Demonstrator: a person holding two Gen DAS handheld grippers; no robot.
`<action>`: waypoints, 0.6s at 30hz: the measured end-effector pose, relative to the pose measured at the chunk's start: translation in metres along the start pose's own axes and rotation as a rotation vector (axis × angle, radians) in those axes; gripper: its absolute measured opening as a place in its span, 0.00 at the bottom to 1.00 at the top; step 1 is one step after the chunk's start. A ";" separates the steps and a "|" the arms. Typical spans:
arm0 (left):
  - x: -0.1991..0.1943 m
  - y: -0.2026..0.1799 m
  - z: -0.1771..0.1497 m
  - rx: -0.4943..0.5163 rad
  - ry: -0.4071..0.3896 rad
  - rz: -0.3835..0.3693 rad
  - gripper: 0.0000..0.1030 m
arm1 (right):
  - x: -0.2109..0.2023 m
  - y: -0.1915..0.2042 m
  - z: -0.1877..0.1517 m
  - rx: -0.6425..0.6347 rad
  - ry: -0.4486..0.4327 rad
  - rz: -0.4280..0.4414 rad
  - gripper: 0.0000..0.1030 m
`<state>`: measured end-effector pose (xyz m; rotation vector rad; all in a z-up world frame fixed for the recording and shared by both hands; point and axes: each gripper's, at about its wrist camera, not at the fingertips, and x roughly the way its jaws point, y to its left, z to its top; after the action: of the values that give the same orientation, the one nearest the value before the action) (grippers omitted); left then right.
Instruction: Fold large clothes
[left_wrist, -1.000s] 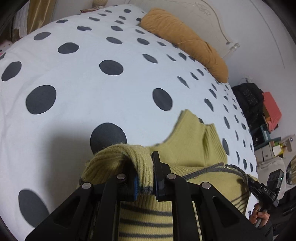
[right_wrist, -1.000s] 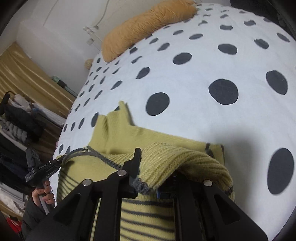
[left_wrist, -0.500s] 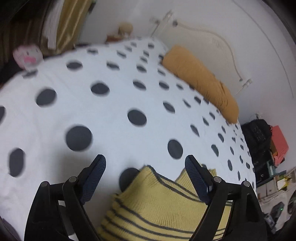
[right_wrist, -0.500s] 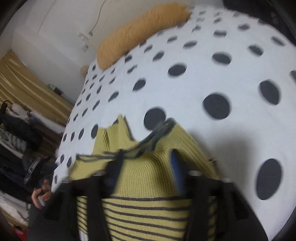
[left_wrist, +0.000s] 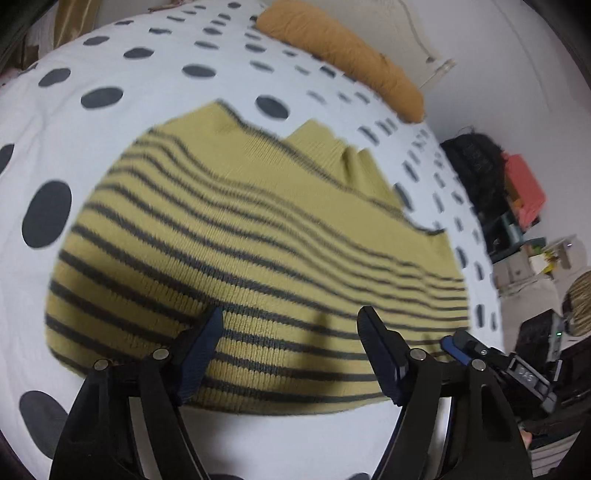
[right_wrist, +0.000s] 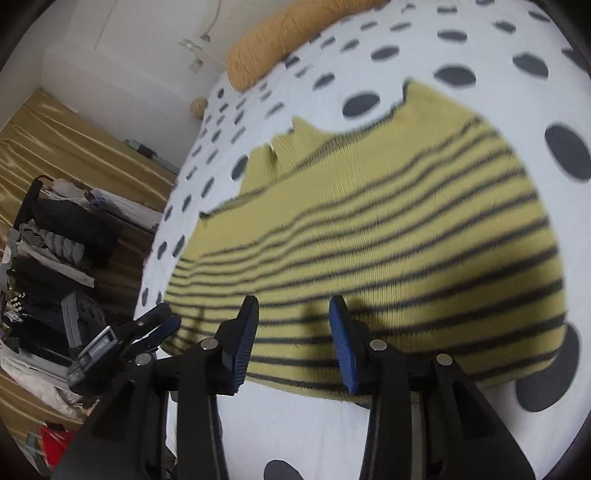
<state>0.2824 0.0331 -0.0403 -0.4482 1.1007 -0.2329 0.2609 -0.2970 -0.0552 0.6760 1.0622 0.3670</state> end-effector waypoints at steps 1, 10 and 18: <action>0.008 0.006 -0.001 -0.009 -0.006 0.021 0.68 | 0.008 -0.005 -0.001 0.003 0.010 -0.028 0.38; -0.012 0.082 0.014 -0.237 -0.056 0.071 0.07 | -0.024 -0.077 0.022 0.146 -0.074 -0.178 0.00; 0.016 0.032 0.082 -0.038 -0.052 0.073 0.48 | 0.007 -0.031 0.077 0.073 -0.081 -0.099 0.04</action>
<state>0.3612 0.0746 -0.0372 -0.4448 1.0696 -0.1360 0.3318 -0.3411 -0.0564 0.6949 1.0318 0.2146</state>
